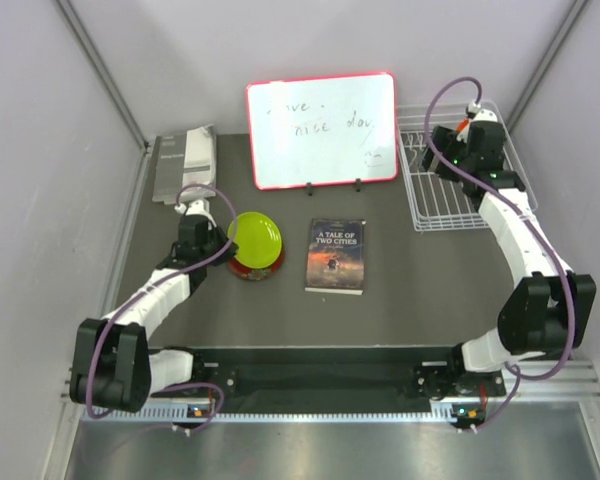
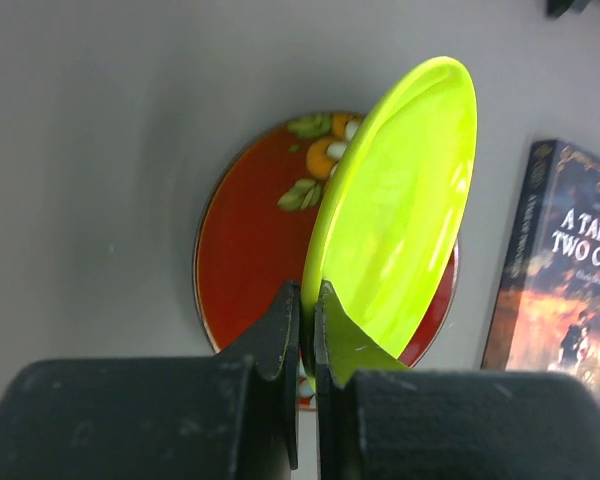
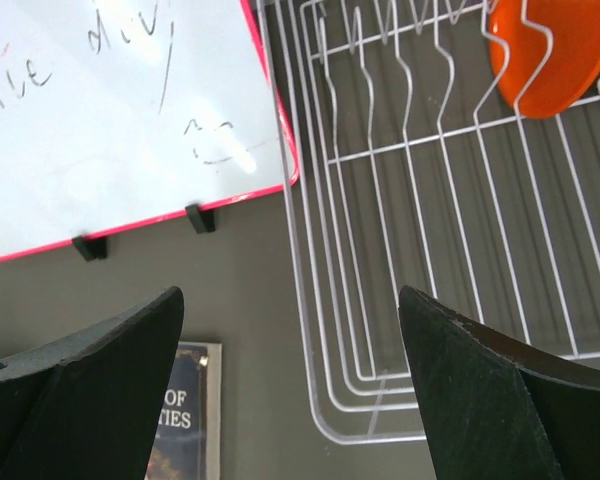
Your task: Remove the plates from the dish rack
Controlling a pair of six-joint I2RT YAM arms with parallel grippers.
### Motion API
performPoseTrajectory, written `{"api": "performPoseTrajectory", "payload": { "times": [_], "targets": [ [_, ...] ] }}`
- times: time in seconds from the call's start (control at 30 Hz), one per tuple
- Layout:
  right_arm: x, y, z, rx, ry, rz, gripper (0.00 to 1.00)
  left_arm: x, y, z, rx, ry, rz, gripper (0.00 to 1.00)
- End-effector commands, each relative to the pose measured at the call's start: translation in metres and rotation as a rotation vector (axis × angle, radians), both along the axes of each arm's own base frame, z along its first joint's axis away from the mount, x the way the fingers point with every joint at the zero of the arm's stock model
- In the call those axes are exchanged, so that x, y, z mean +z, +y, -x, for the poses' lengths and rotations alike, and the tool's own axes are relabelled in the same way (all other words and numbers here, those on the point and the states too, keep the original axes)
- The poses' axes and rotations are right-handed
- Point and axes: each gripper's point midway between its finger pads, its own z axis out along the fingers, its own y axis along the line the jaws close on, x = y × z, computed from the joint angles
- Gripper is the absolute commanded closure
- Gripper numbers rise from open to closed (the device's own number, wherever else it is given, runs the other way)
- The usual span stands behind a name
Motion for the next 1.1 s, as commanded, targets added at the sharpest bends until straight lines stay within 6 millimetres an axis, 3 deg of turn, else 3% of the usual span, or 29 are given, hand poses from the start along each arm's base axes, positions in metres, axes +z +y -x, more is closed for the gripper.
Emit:
{"api": "performPoseTrajectory", "payload": {
  "times": [0.0, 0.17, 0.2, 0.37, 0.5, 0.57, 0.73, 0.87, 1.07],
  "targets": [
    [0.029, -0.014, -0.017, -0.016, -0.073, 0.021, 0.11, -0.001, -0.003, 0.004, -0.006, -0.002, 0.032, 1.0],
    [0.035, -0.021, -0.026, -0.03, -0.086, 0.032, 0.11, -0.011, -0.006, 0.013, -0.019, 0.047, 0.042, 0.98],
    [0.036, -0.034, -0.029, -0.062, -0.084, 0.042, 0.11, -0.013, -0.007, 0.014, -0.028, 0.052, 0.041, 0.8],
    [0.039, -0.064, -0.04, -0.156, -0.089, 0.107, 0.11, -0.014, -0.006, 0.016, -0.027, 0.061, 0.037, 0.65],
    [0.025, -0.085, -0.051, -0.224, -0.049, 0.186, 0.11, -0.015, -0.004, 0.017, -0.021, 0.07, 0.026, 0.56],
    [0.025, -0.09, -0.055, -0.233, -0.045, 0.21, 0.1, -0.016, -0.002, 0.018, -0.016, 0.078, 0.014, 0.42],
    [0.012, -0.11, -0.066, -0.287, -0.011, 0.293, 0.1, -0.011, 0.003, 0.016, -0.008, 0.08, -0.016, 0.21],
    [0.003, -0.124, -0.084, -0.316, 0.009, 0.351, 0.1, -0.006, 0.005, 0.014, -0.011, 0.075, -0.036, 0.15],
    [-0.007, -0.15, -0.117, -0.357, 0.036, 0.415, 0.11, 0.01, 0.003, 0.005, -0.026, 0.039, -0.039, 0.14]
  ]
}}
